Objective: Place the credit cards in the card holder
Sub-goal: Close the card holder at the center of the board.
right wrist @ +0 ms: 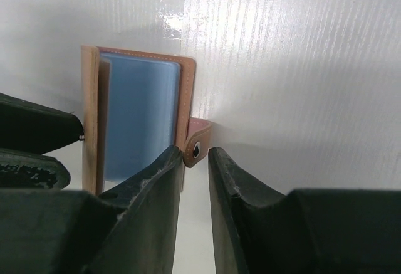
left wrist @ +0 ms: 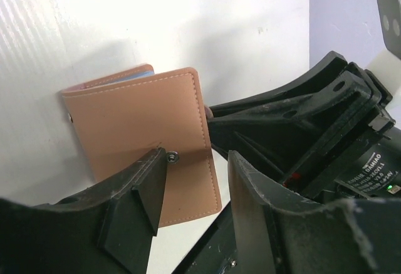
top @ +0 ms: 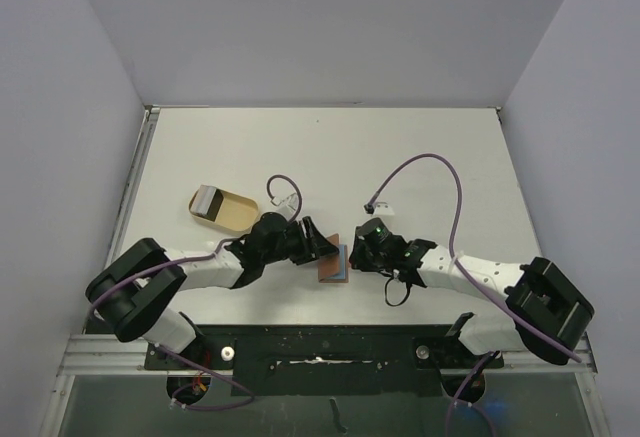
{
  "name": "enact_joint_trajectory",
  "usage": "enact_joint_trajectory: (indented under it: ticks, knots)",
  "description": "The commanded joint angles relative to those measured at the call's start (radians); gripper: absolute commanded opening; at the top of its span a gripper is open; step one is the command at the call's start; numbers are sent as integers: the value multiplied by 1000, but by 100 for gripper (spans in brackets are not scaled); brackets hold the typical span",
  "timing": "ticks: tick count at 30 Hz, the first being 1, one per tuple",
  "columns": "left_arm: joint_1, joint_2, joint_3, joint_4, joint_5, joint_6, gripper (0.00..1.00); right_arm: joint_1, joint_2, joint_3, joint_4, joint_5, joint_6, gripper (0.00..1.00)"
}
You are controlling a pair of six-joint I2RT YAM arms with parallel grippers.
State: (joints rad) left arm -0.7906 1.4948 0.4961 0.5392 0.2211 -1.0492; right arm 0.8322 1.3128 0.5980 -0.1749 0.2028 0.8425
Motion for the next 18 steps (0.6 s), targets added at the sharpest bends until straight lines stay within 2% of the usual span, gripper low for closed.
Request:
enact_joint_trajectory:
  ticks: [1, 8, 14, 18]
  knots:
    - [-4, 21, 61, 9, 6, 42, 44, 5, -55, 13, 6, 37, 10, 25]
    - [-2, 73, 97, 0, 11, 70, 42, 5, -115, 3, -25, 60, 19, 27]
    - [-4, 117, 130, -57, -38, 116, 33, 0, -150, -23, -6, 48, 40, 28]
    - [-4, 109, 130, -101, -73, 125, 29, -24, -154, -42, 42, -22, 58, 34]
